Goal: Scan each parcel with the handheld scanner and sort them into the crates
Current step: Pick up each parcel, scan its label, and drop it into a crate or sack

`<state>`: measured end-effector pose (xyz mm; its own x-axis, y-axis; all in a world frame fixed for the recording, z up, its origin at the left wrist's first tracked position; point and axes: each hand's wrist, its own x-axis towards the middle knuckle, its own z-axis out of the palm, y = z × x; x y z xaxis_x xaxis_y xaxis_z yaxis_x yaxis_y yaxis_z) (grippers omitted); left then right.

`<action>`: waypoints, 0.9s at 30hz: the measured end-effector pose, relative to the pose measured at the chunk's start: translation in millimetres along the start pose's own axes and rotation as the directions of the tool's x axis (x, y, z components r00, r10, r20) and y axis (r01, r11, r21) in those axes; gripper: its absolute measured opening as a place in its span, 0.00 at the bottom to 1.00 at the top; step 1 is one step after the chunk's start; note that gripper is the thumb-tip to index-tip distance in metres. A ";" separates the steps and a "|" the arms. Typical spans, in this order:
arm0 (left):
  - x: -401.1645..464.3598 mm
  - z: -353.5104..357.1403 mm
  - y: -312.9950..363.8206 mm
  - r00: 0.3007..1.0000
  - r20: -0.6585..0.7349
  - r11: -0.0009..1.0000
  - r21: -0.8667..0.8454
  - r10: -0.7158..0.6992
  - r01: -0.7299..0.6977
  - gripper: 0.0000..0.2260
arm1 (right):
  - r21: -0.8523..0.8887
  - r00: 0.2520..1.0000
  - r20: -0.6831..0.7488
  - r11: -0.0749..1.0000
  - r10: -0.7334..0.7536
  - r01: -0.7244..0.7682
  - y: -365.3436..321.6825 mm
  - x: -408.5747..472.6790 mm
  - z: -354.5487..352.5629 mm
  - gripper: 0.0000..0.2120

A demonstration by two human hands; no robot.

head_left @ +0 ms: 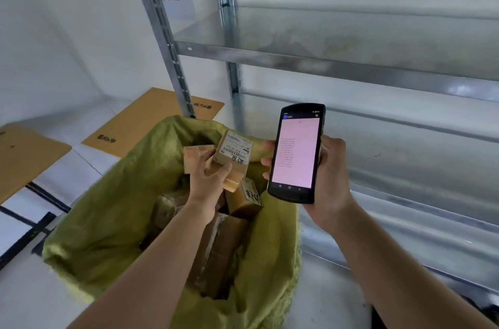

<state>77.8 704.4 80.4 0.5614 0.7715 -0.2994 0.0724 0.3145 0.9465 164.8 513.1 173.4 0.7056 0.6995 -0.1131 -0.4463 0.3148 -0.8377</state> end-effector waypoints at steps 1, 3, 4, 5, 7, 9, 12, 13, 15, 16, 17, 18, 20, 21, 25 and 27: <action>10.8 1.6 -2.2 1.000 -0.002 1.000 -0.006 -0.024 0.024 0.22 | -0.005 1.000 -0.020 1.000 0.013 -0.014 0.3 9.7 -1.9 0.26; 29.9 3.0 -6.7 0.998 -0.018 0.998 -0.006 -0.055 0.054 0.24 | -0.010 0.998 -0.043 0.999 0.034 -0.035 2.2 26.6 -4.4 0.27; 38.9 2.9 -8.6 0.998 -0.028 0.999 -0.002 -0.053 0.053 0.25 | -0.021 0.997 -0.062 0.999 0.041 -0.042 2.9 34.4 -4.0 0.27; 48.1 2.2 -11.1 0.998 -0.034 0.999 0.009 -0.048 0.049 0.25 | -0.035 0.996 -0.081 0.998 0.043 -0.046 4.9 42.8 -3.5 0.27; 65.1 -1.3 -17.3 0.998 -0.034 0.998 0.037 -0.051 0.052 0.25 | -0.060 0.994 -0.104 0.997 0.033 -0.039 11.0 57.1 -1.1 0.27; 77.6 -6.2 -22.9 0.997 -0.027 0.995 0.072 -0.066 0.068 0.25 | -0.068 0.992 -0.126 0.997 0.015 -0.023 19.3 66.4 3.3 0.28; 90.0 -14.9 -28.0 0.996 -0.016 0.988 0.125 -0.092 0.093 0.24 | -0.060 0.987 -0.161 0.998 0.010 -0.020 33.3 73.1 11.4 0.29; 92.4 -18.0 -27.9 0.994 -0.004 0.983 0.151 -0.109 0.108 0.24 | -0.065 0.986 -0.168 0.998 0.008 -0.019 37.6 73.3 14.9 0.30; 96.8 -24.3 -24.9 0.994 0.008 0.973 0.204 -0.112 0.108 0.24 | -0.072 0.981 -0.195 0.997 -0.005 -0.009 45.9 71.5 22.9 0.30; 99.5 -27.7 -22.4 0.996 0.003 0.968 0.235 -0.093 0.090 0.24 | -0.066 0.977 -0.212 0.998 -0.012 -0.002 49.1 69.9 28.0 0.30; 101.6 -30.8 -18.4 0.998 -0.009 0.966 0.251 -0.062 0.062 0.22 | -0.056 0.973 -0.228 0.998 -0.019 0.006 51.3 67.8 33.6 0.30; 102.9 -33.7 -12.3 0.999 -0.023 0.967 0.253 -0.030 0.035 0.18 | -0.041 0.970 -0.240 0.999 -0.025 0.016 52.9 65.6 39.6 0.30; 103.2 -38.3 4.3 1.000 -0.013 0.971 0.238 0.025 -0.021 0.13 | -0.011 0.967 -0.252 0.999 -0.049 0.047 54.4 58.6 51.5 0.30; 102.9 -39.6 14.2 0.999 0.015 0.970 0.239 0.036 -0.038 0.12 | -0.005 0.962 -0.265 0.998 -0.064 0.065 54.1 53.8 57.7 0.29; 89.4 -34.6 53.9 0.975 0.220 0.968 0.242 0.018 -0.072 0.12 | -0.015 0.937 -0.326 0.992 -0.123 0.125 48.3 27.7 79.3 0.29; 76.2 -24.2 68.7 0.929 0.366 0.973 0.191 0.054 -0.131 0.07 | -0.025 0.917 -0.360 0.985 -0.170 0.173 44.6 10.4 86.3 0.29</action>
<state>105.6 798.2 119.7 0.8270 0.5316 -0.1831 0.1539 0.0993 0.9831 104.7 589.7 180.9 0.9214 0.3568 -0.1538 -0.3038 0.4151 -0.8576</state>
